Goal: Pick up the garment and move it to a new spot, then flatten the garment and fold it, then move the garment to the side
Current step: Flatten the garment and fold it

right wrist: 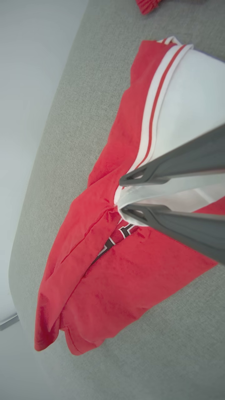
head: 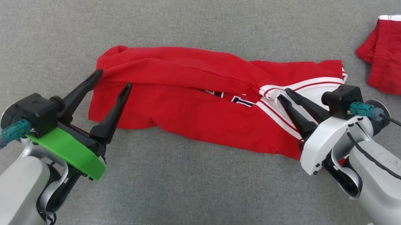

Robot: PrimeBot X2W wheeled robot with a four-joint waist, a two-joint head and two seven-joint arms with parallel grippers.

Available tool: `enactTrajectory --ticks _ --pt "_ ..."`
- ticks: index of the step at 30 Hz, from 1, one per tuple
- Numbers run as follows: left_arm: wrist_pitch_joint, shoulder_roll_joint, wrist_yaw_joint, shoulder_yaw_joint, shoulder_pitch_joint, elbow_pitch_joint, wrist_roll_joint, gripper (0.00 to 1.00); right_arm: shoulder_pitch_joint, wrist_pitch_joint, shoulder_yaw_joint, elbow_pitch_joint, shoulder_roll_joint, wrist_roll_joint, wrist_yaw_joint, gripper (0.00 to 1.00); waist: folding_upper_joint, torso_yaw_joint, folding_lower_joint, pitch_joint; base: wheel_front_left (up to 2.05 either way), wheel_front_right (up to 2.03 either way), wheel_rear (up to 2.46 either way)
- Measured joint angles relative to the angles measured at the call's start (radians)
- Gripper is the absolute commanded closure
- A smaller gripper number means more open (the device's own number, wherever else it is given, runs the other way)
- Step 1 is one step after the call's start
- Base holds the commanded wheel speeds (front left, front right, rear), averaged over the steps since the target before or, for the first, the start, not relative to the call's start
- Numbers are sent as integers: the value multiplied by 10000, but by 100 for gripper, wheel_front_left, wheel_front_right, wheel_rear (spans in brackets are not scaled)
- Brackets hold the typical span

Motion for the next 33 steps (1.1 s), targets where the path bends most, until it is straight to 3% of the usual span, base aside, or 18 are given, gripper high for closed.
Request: enactTrajectory --ticks 4,5,6,13,20,33 --pt "0 -107 0 -77 1 -4 2 0 95 176 144 104 134 148 0 50 0 -63 0 -64 0 0 0" --pt "0 -107 0 -77 1 -4 2 0 157 238 173 144 173 167 0 7 0 -76 0 -76 0 0 0" --pt "0 -107 0 -75 2 -2 2 0 217 307 207 184 211 211 0 0 0 -88 0 -87 0 0 0" --pt "0 -88 0 341 91 518 96 0 379 537 280 397 197 236 0 0 0 -176 0 -180 0 0 0" --pt "0 81 159 508 251 2182 132 0 572 439 -84 316 -2 570 -8 0 0 -347 0 -290 0 0 0" --pt "146 31 203 913 114 3041 -211 0 1522 -31 -2029 -67 75 3198 -6 0 0 -1016 0 -193 0 0 0"
